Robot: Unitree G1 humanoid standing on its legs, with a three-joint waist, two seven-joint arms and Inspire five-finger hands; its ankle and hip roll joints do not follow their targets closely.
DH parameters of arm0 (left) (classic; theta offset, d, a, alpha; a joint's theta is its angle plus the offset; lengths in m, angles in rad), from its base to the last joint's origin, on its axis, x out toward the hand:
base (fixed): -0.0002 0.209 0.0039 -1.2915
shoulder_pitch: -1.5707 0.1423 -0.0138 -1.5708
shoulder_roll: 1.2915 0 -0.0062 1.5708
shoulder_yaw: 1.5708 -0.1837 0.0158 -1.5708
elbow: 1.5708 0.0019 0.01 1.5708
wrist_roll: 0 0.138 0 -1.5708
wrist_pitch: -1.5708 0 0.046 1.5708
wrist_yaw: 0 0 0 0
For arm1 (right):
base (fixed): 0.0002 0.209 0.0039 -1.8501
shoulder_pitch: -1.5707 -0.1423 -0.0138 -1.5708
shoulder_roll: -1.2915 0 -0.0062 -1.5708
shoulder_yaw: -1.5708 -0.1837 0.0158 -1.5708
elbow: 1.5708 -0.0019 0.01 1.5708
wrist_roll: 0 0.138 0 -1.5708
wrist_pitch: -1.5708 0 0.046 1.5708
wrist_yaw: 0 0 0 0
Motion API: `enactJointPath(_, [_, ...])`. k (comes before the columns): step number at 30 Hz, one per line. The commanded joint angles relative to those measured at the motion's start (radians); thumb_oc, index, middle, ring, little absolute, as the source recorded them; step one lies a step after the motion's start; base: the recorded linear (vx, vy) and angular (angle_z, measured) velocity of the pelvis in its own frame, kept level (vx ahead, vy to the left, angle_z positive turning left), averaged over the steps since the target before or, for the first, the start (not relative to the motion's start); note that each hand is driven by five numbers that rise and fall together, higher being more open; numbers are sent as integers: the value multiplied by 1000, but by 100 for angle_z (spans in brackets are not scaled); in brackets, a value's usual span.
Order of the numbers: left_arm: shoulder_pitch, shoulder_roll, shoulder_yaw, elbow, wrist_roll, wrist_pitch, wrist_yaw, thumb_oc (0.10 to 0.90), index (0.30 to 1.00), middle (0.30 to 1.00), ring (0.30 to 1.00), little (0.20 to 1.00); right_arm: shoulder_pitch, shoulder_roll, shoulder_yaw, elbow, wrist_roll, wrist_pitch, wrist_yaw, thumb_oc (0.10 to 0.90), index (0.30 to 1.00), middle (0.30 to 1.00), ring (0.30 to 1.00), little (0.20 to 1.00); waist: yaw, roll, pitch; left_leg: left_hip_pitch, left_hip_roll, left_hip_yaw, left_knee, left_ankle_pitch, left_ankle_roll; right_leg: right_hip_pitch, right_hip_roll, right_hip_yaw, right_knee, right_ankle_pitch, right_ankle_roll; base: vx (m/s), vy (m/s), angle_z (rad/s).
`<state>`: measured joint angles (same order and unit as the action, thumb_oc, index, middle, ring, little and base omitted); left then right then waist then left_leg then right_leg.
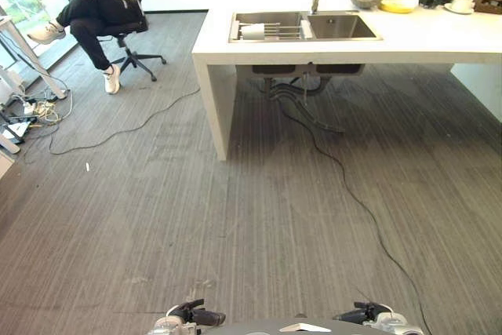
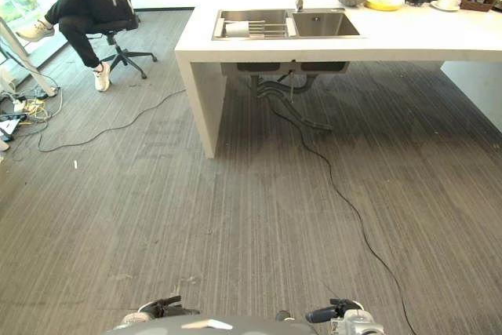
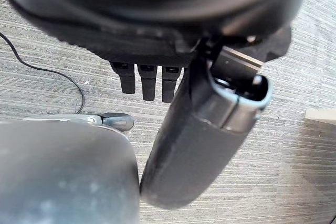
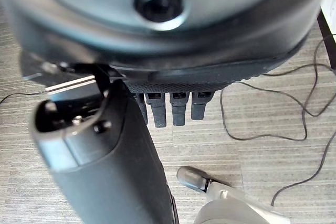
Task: Place the dishes in the dishwasher.
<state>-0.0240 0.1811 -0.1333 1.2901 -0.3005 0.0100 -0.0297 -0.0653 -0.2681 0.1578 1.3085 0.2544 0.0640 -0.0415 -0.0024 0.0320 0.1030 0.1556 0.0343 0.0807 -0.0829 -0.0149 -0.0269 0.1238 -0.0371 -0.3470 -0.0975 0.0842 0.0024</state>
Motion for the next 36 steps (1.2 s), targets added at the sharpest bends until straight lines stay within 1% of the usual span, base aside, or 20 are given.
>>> enactJointPath(1, [-81, 23, -35, 41, 33, -19, -8, 800, 900, 900, 900, 900, -58, -18, 22, 53, -25, -17, -4, 800, 900, 900, 900, 900, 25, -28, -22, -27, 60, 7, -4, -12, -91, 3, -119, 44, 10, -66, 175, 0, 0, 0])
enactJointPath(7, [-127, 42, -59, -3, 33, -32, 16, 800, 900, 900, 900, 900, -90, -35, 32, 18, -29, -21, -10, 800, 900, 900, 900, 900, 28, -28, -9, -32, 54, -6, -4, -12, -84, -8, -121, 51, 10, -56, 179, -12, 25, 1])
enactJointPath(13, [-152, 46, -79, -38, 51, -43, 36, 800, 900, 900, 900, 900, -100, -43, 53, -21, -49, -28, -17, 800, 900, 900, 900, 900, 32, -28, -5, -26, 49, -4, -4, -19, -83, -4, -123, 56, 10, -58, 181, -2, 6, 0])
enactJointPath(20, [-155, 84, -81, -157, 66, -63, 80, 800, 900, 900, 900, 900, -108, -70, 56, -166, -68, -54, -51, 800, 900, 900, 900, 900, 32, -28, 15, -33, 47, -6, -4, -14, -82, -17, -122, 63, 10, -51, 183, 3, 5, 0])
enactJointPath(25, [-124, 99, -78, -250, 80, -75, 99, 800, 900, 900, 900, 900, -79, -91, 48, -299, -84, -78, -72, 800, 900, 900, 900, 900, 30, -27, 21, -31, 48, -2, -4, -16, -81, -16, -122, 66, 10, -50, 185, 0, 0, 0])
enactJointPath(30, [-108, 97, -77, -281, 64, -77, 99, 800, 900, 900, 900, 900, -66, -85, 42, -315, -53, -83, -63, 800, 900, 900, 900, 900, 29, -25, 21, -26, 47, 0, -4, -19, -80, -13, -123, 69, 10, -52, 185, 7, 1, 0])
enactJointPath(32, [-100, 88, -69, -280, 35, -78, 102, 800, 900, 900, 900, 900, -58, -72, 37, -305, -24, -86, -57, 800, 900, 900, 900, 900, 29, -24, 17, -21, 48, 1, -4, -22, -80, -9, -123, 69, 10, -56, 185, 38, 3, -4])
enactJointPath(36, [-95, 78, -70, -271, 33, -72, 98, 800, 900, 900, 900, 900, -55, -64, 39, -290, -19, -85, -57, 800, 900, 900, 900, 900, 26, -21, 16, -16, 46, 0, -4, -24, -79, -4, -123, 68, 10, -60, 183, 20, 7, -1])
